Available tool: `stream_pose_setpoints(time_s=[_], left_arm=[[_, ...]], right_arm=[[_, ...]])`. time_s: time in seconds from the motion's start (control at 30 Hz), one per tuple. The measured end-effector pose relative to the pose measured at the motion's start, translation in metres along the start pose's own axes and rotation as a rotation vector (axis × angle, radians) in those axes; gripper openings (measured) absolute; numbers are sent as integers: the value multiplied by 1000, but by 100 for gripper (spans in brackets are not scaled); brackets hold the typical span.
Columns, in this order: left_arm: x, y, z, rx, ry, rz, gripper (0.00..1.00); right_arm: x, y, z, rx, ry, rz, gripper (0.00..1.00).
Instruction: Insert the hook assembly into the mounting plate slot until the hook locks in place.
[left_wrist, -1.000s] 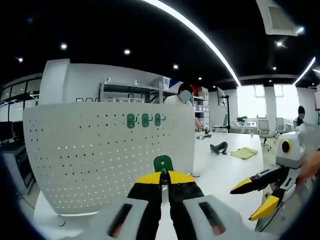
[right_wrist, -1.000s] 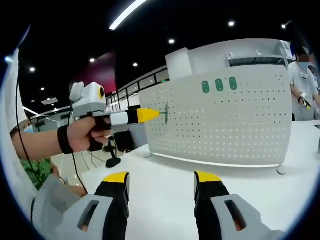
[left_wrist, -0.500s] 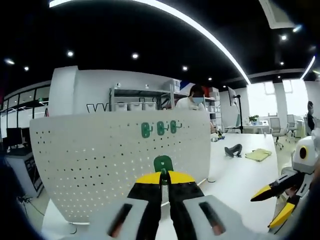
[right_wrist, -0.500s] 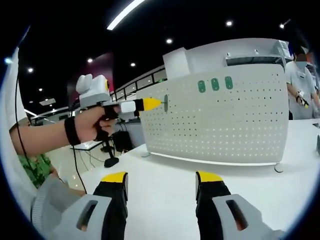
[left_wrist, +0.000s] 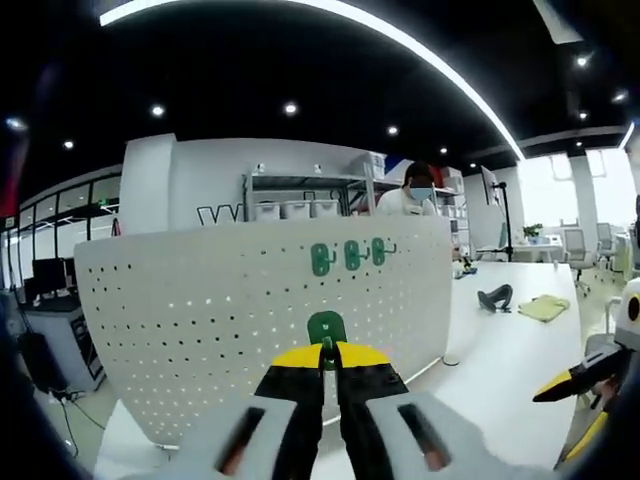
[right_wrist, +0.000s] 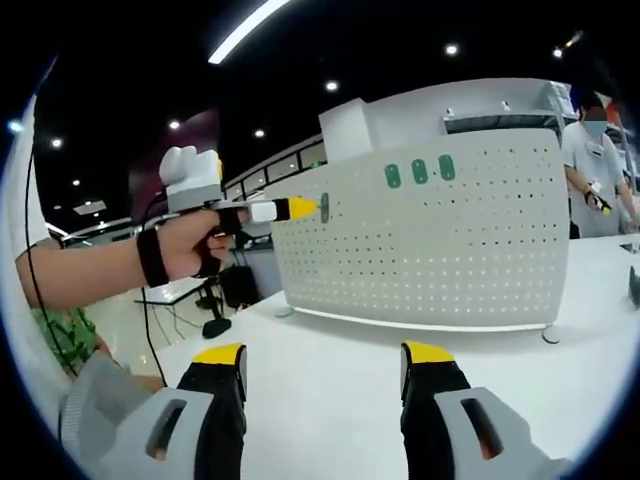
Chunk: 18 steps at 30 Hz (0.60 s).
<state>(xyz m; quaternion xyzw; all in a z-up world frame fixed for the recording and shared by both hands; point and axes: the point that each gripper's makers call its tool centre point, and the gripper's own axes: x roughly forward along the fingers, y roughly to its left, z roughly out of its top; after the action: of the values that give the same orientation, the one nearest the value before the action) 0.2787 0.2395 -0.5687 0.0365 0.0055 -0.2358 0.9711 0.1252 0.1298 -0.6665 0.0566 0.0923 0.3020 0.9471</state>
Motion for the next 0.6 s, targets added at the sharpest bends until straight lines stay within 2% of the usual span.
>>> stream_pose_setpoints(time_s=[0.5,0.6], left_arm=[[16,8,10,9,-6,38,3],[19,12,11,0,-1,71,3]], right_arm=[[-1,-7,-1,17,-3,-1,63],[-2,-8,1,23,-13,1,63]])
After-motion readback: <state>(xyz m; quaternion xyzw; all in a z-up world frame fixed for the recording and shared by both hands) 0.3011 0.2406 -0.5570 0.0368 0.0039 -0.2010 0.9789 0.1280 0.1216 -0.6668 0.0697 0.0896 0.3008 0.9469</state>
